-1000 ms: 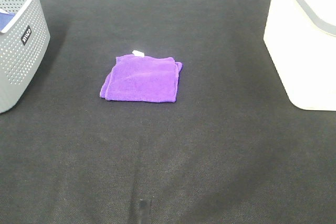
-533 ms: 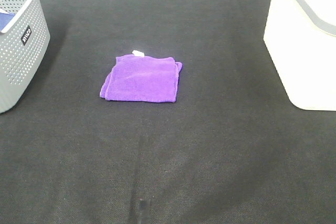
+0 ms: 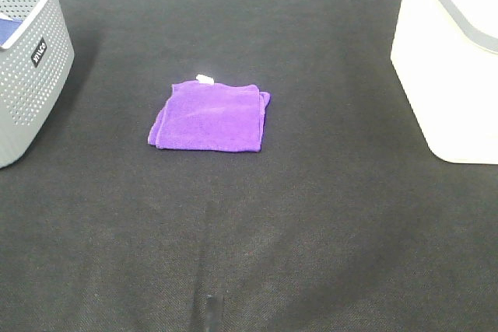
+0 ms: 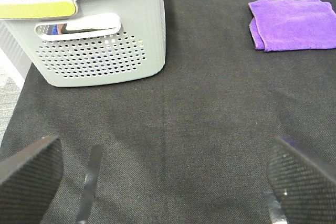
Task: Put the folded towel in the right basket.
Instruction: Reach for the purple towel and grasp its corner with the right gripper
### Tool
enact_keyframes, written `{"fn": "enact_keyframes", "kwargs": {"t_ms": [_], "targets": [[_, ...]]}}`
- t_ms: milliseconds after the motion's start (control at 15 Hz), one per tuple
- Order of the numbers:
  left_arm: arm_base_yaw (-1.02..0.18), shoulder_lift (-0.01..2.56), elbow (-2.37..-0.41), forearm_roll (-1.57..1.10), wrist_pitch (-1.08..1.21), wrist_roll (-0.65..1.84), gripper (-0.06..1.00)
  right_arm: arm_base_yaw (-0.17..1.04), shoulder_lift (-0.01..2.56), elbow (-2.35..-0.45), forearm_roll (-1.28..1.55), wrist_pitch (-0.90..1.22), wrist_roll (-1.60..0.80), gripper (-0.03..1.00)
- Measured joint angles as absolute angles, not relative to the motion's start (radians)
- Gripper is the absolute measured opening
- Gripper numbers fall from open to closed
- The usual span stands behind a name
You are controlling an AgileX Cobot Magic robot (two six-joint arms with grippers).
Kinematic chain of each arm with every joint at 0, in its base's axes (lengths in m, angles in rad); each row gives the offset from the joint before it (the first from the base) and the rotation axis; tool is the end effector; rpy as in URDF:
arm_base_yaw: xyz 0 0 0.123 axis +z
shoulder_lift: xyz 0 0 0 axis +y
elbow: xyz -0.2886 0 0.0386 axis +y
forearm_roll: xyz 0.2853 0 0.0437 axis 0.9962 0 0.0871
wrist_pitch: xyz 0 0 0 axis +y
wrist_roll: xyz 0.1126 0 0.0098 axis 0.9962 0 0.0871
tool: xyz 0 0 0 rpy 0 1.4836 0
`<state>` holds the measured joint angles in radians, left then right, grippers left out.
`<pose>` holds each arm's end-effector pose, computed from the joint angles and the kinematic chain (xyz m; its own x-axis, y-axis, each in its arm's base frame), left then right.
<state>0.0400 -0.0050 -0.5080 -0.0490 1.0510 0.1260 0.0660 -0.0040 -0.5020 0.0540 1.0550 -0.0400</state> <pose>0.0401 -0.0032 0.2891 -0.4328 0.0841 -0.8976 0.0424 0.9964 0.0730 0.0403 0.0080 0.2867 -0.4426 -0.0426 -0.8957 -0.1138 0.9935 0.0089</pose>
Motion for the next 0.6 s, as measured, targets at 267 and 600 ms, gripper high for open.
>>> {"fn": "enact_keyframes", "kwargs": {"t_ms": [267,600], "targets": [[0.04,-0.005,-0.508,-0.049,1.051,0.126,0.99,0.066,-0.004,-0.502,0.054,1.055,-0.04,0.98],[0.04,-0.005,-0.508,-0.049,1.051,0.126,0.99,0.066,-0.004,-0.502,0.053,1.055,-0.04,0.98]]}}
